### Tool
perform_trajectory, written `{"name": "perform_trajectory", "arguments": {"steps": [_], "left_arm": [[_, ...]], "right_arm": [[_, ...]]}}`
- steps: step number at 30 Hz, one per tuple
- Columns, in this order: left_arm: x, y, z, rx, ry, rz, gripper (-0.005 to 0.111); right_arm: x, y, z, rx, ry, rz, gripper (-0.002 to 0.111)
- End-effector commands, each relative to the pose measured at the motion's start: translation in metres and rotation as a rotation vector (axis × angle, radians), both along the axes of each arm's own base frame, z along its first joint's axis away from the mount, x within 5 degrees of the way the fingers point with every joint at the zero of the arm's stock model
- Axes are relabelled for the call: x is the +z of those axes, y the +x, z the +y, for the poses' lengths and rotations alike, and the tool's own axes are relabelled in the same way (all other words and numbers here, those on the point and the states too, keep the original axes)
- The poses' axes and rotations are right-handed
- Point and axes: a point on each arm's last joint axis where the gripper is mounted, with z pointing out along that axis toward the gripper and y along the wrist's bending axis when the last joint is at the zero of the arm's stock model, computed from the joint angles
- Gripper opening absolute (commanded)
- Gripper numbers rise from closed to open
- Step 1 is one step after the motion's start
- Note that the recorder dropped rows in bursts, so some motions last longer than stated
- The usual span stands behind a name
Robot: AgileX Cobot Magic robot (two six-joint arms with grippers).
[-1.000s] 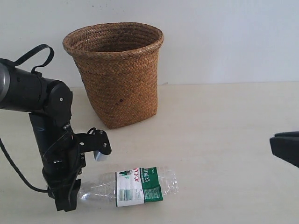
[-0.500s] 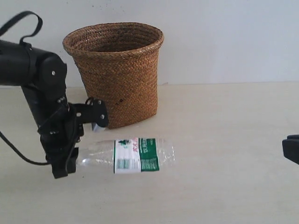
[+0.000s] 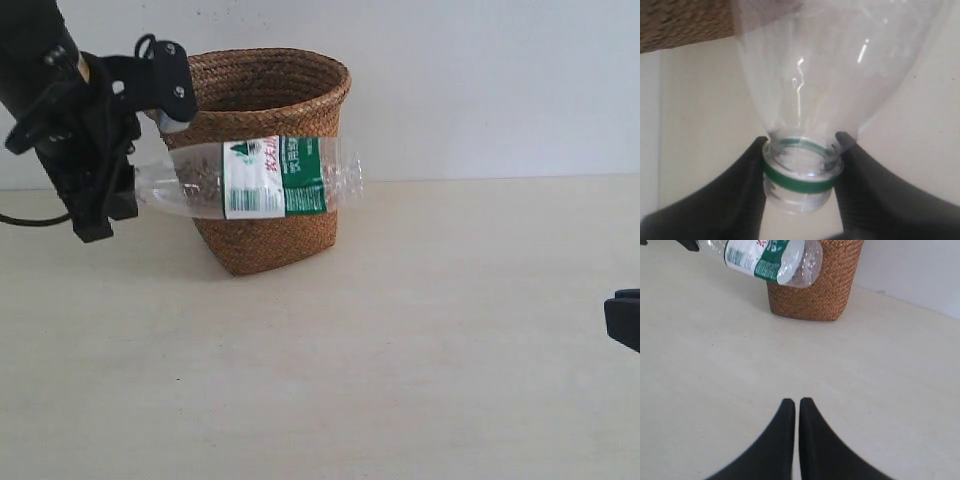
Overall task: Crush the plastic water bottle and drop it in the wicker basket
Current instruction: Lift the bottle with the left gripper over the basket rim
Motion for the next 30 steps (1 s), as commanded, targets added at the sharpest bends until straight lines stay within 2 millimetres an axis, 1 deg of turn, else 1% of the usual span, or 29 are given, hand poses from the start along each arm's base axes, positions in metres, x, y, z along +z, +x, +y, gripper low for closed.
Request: {"name": "perform_trajectory", "arguments": {"steps": [1,4,7,9,11,15,16,18,20,22,23,25,26,27,28,30], "left_arm": [[0.027,-0.011,0.006,0.033,-0.028,-0.065,0.004],[0.032,-0.019,0.010,0.047,-0.021,-0.034,0.004],[0.032,-0.030,0.015,0.074,0.009,0.058,0.004],[0.032,-0.032,0.013,0.075,-0.020,0.075,0.004],[0.033,-0.037,0.009,0.097,-0.084,0.102,0.004],[0.036,-0.048,-0.008,0.068,-0.288,0.203,0.004],[0.036,-0.050,-0.011,0.050,-0.319,0.220,0.004],[0.038,-0.051,-0.011,0.056,-0.330,0.220,0.004],[0.041,-0.043,-0.010,0.091,-0.346,0.121,0.004],[0.052,-0.028,-0.008,0.134,-0.376,-0.067,0.004],[0.058,-0.022,-0.007,0.128,-0.380,-0.149,0.005],[0.080,-0.009,-0.007,0.076,-0.390,-0.368,0.010],[0.091,-0.003,-0.008,0.061,-0.411,-0.466,0.014],[0.105,0.004,-0.008,0.051,-0.440,-0.578,0.022],[0.117,0.010,-0.008,0.059,-0.466,-0.653,0.031],[0.132,0.021,-0.007,0.124,-0.488,-0.699,0.054]], "right_arm": [[0.001,0.000,-0.001,-0.003,0.005,-0.017,0.000],[0.001,0.000,-0.001,-0.003,0.005,-0.017,0.000],[0.001,0.000,-0.001,-0.003,0.005,-0.017,0.000],[0.001,0.000,-0.001,-0.003,0.005,-0.017,0.000],[0.001,0.000,-0.001,-0.003,0.005,-0.017,0.000],[0.001,0.000,-0.001,-0.003,0.005,-0.017,0.000],[0.001,0.000,-0.001,-0.003,0.005,-0.017,0.000],[0.001,0.000,-0.001,-0.003,0.005,-0.017,0.000],[0.001,0.000,-0.001,-0.003,0.005,-0.017,0.000],[0.001,0.000,-0.001,-0.004,0.007,-0.018,0.000],[0.001,0.000,-0.001,-0.004,0.007,-0.018,0.000],[0.001,0.000,-0.001,-0.004,0.007,-0.018,0.000],[0.001,0.000,-0.001,-0.004,0.007,-0.018,0.000],[0.001,0.000,-0.001,-0.004,0.007,-0.018,0.000],[0.001,0.000,-0.001,-0.004,0.007,-0.018,0.000],[0.001,0.000,-0.001,-0.004,0.007,-0.018,0.000]]}}
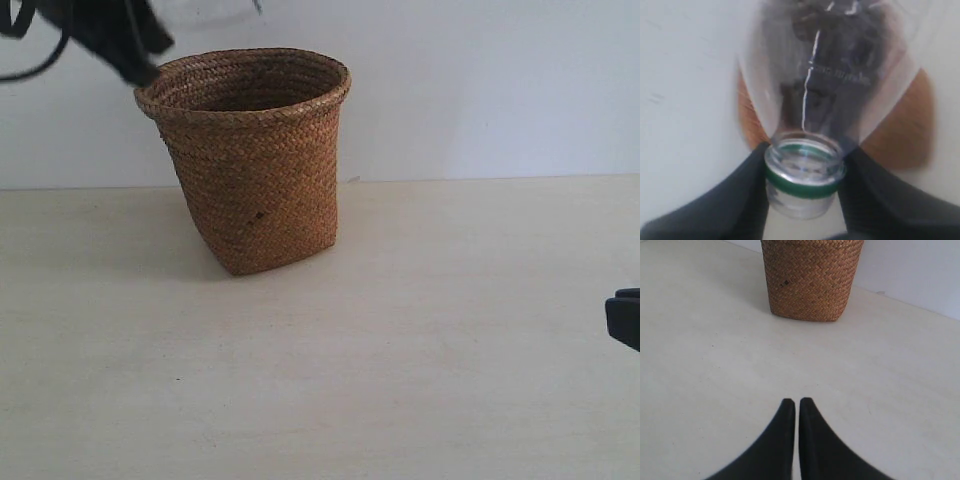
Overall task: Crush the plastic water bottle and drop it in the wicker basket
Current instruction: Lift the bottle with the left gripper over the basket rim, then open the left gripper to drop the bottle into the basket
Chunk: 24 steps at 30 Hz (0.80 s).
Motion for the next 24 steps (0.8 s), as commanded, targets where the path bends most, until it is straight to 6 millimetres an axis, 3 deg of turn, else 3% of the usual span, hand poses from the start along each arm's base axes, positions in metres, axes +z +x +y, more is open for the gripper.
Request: {"name": "perform_trajectory", "arguments": {"steps": [1,3,4,11,21,24], "left_arm": [[0.044,0.026,0.002,0.117,-0.093,-0.216,0.066],[0.047,0.039,0.007,0.213,-0.051,-0.237,0.080],[0.048,0.045,0.008,0.259,-0.040,-0.255,0.081],[0.034,0.062,0.004,0.290,0.003,-0.255,0.073],[0.029,0.060,0.008,0.345,0.005,-0.198,0.073],[0.025,0.057,0.012,0.402,0.002,-0.141,0.064]], "right_arm": [[0.001,0.000,-0.001,-0.004,0.005,-0.015,0.000],[0.001,0.000,-0.001,-0.004,0.005,-0.015,0.000],[0.001,0.000,-0.001,-0.004,0.005,-0.015,0.000],[0.001,0.000,-0.001,-0.005,0.007,-0.014,0.000],[0.001,0.000,-0.001,-0.005,0.007,-0.014,0.000],[0.001,0.000,-0.001,-0.005,0.007,-0.014,0.000]]}}
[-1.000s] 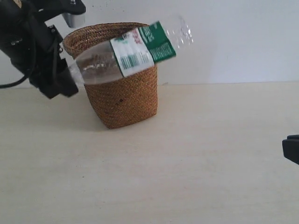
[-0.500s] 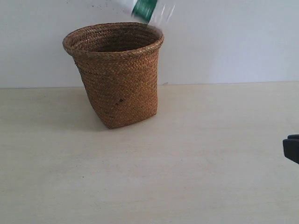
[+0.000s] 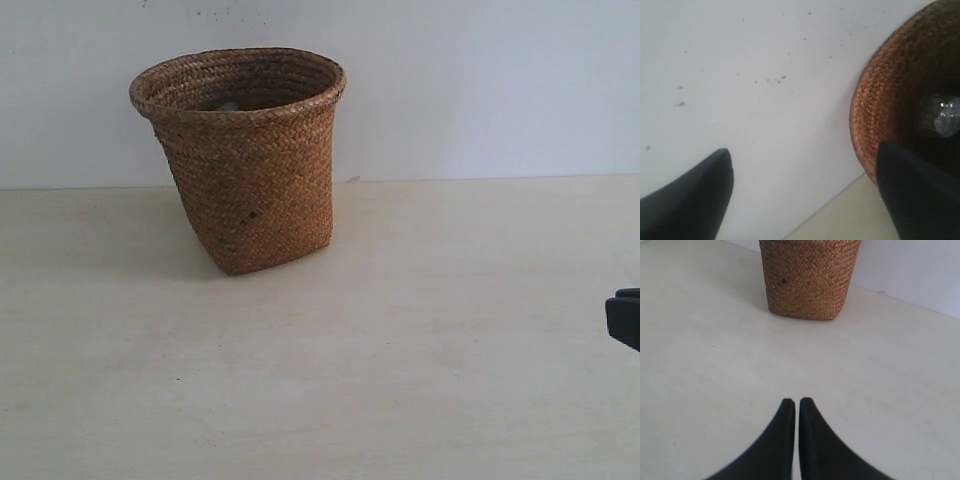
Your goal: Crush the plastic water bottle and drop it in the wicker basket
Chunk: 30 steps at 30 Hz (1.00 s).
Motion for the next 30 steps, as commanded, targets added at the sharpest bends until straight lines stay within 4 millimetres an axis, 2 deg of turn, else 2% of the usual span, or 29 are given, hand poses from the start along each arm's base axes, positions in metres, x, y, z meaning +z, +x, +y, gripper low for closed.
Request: {"name": "perform_trajectory", "arguments": {"steps": [1,9,14,24,27,30], "left_arm": [[-0.005,-0.005,0.007,0.091,-0.032,0.082,0.056],[-0.013,-0.011,0.011,0.158,-0.036,0.188,0.004],[-0.019,-0.014,0.005,0.137,-0.137,0.261,0.004],[-0.017,-0.013,0.008,0.151,-0.105,0.236,0.004],[-0.014,-0.012,0.004,0.184,-0.267,0.196,0.004],[-0.003,-0.017,-0.001,0.147,-0.438,0.142,0.004]], "right_arm": [[0.001,0.000,-0.001,-0.002,0.002,-0.017,0.000],[0.001,0.000,-0.001,-0.002,0.002,-0.017,0.000],[0.001,0.000,-0.001,-0.002,0.002,-0.017,0.000],[0.001,0.000,-0.001,-0.002,0.002,-0.017,0.000],[0.001,0.000,-0.001,-0.002,0.002,-0.017,0.000],[0.001,0.000,-0.001,-0.002,0.002,-0.017,0.000]]}}
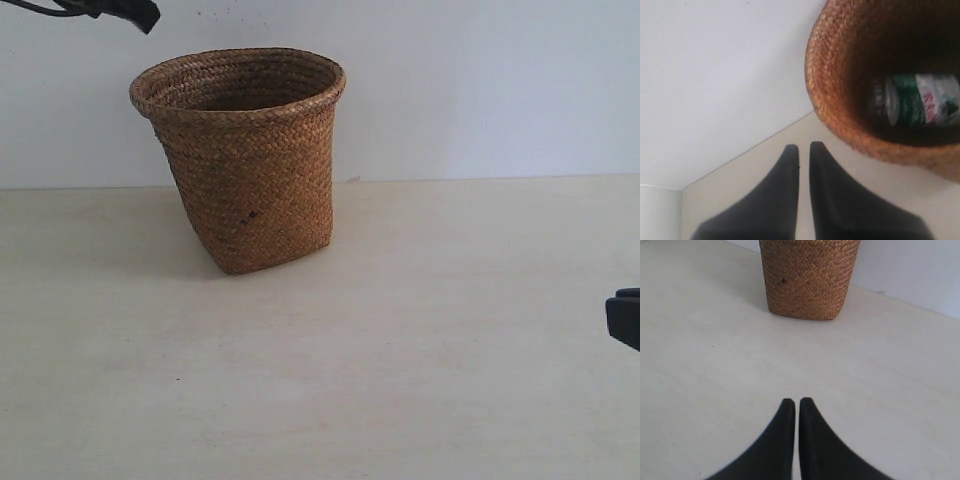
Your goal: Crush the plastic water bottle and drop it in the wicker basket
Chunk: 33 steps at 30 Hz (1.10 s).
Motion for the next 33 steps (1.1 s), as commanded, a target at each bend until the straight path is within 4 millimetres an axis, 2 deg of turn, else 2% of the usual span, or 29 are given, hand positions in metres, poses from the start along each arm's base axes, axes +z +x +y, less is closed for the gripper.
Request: {"name": "perform_trajectory", "arguments": {"steps": [1,4,8,14,19,22,27,33], "left_arm": [[0.020,-0.010,-0.007,-0.014,-0.259,-0.113,0.004],[0.029,-0.030,-0.006,-0.091,-0.369,-0.190,0.004],[0.040,-0.070,0.006,-0.183,-0.427,-0.316,0.004],[0.025,-0.135,0.031,-0.256,-0.462,-0.393,0.004],[-0.007,-0.191,0.054,-0.315,-0.496,-0.464,0.004],[-0.028,-0.214,0.068,-0.305,-0.578,-0.517,0.004],[-0.072,-0.245,0.093,-0.177,-0.739,-0.541,0.004],[-0.112,-0.278,0.111,-0.087,-0.777,-0.584,0.004]], "right_arm": [[0.001,0.000,0.000,-0.002,0.004,-0.016,0.000],[0.001,0.000,0.000,-0.002,0.004,-0.016,0.000],[0.001,0.000,0.000,-0.002,0.004,-0.016,0.000],[0.001,0.000,0.000,-0.002,0.007,-0.020,0.000],[0.003,0.001,0.000,-0.001,0.021,-0.039,0.000],[0.003,0.001,0.000,-0.001,0.021,-0.039,0.000],[0.003,0.001,0.000,-0.001,0.021,-0.039,0.000],[0.003,0.001,0.000,-0.001,0.021,-0.039,0.000]]}}
